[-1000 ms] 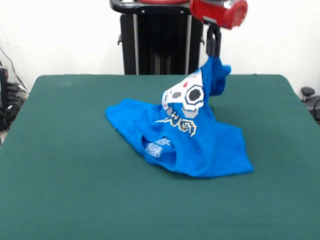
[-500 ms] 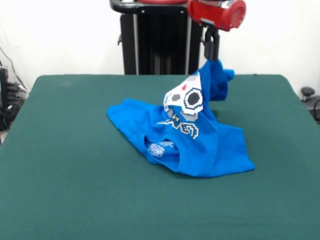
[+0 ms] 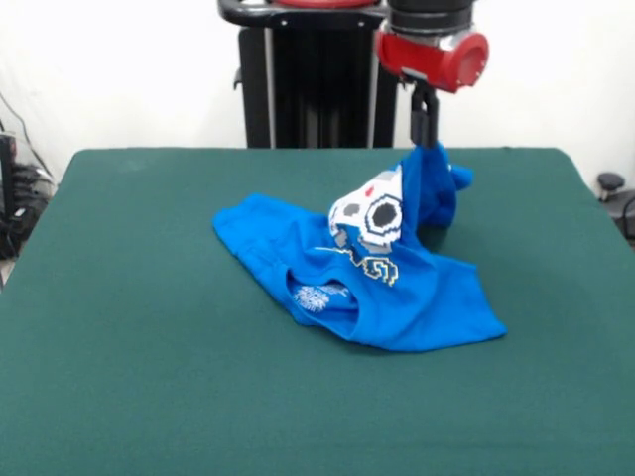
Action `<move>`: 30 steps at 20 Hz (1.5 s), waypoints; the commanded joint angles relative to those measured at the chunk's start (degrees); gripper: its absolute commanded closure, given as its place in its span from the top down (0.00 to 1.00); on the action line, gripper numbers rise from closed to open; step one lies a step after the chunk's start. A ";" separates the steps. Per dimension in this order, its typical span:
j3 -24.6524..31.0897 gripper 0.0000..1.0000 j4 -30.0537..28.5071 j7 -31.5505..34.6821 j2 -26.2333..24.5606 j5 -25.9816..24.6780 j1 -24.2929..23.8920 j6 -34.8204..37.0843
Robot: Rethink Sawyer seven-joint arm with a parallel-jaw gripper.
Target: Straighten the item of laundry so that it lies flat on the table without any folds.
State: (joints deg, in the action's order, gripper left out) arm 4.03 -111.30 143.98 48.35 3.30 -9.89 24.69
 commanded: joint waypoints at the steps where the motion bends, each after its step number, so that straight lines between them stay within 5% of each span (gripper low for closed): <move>1: 5.85 0.00 -4.98 10.57 -2.90 6.32 4.06 -2.04; 10: 8.58 0.00 -2.23 9.01 -11.19 8.57 4.86 -11.58; 19: 13.44 0.00 -0.73 8.05 -12.34 12.65 1.91 -10.67; 20: 13.25 1.00 -0.62 7.41 -11.96 12.92 1.82 -9.55; 30: -3.29 1.00 5.98 4.49 4.39 5.76 2.12 17.23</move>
State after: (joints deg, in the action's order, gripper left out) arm 6.54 -110.43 143.98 45.16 11.87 -7.57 28.15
